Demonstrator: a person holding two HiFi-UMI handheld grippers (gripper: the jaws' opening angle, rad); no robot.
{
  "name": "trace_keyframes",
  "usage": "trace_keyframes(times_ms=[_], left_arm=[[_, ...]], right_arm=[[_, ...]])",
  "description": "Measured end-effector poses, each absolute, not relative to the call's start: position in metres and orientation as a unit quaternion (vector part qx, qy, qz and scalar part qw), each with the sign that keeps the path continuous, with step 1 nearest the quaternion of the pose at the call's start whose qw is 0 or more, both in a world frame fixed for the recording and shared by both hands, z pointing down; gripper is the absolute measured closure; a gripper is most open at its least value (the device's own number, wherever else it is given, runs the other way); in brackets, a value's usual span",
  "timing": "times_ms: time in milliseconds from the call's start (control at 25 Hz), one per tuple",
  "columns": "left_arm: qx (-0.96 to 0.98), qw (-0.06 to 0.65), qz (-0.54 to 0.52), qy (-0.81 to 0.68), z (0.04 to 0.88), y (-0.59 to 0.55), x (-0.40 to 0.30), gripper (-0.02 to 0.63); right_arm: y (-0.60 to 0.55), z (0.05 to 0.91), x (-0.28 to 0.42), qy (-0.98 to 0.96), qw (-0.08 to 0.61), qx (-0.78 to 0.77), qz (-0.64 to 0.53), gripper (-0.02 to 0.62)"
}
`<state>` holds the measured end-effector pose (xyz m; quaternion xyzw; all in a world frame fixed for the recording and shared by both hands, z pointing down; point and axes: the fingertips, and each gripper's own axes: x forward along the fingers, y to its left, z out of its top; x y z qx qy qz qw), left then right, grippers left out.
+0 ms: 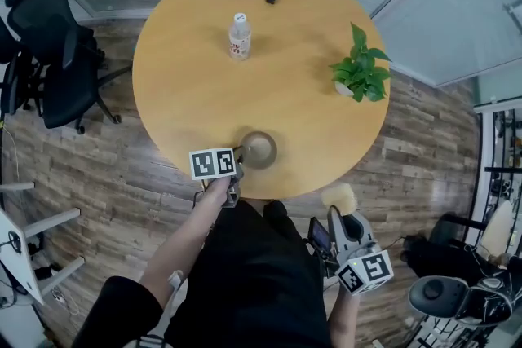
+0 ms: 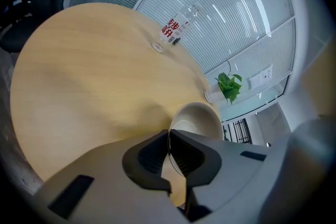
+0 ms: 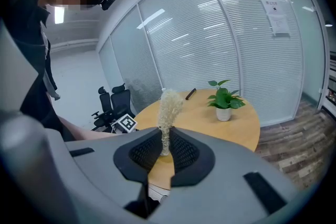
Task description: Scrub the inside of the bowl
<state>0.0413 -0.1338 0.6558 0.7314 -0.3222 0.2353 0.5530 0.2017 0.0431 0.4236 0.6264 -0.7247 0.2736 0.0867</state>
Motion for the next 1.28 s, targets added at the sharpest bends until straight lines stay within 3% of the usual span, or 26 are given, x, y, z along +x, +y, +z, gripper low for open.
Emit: trace_keyframes(times_ms=[680,1040,1280], left_arm=[[0.739,0.411,0.176,-0.504,0.524,-0.078,-0.006,0.584],[0.713,0.374,0.181,-0.565,0.507,-0.016,0.005,0.584],[0.712,0.358,0.196,-0.572,0.503,0.011,0.022,0.584]], right_arm=[[0.003,0.46,0.113,-0.886,0.189,0.328,0.268,0.555],[0.021,0.492,0.091,-0.888,0.291,0.25,0.255,0.555],[0.029,0.504,0.082,-0.872,0.298,0.248,0.298,0.555]])
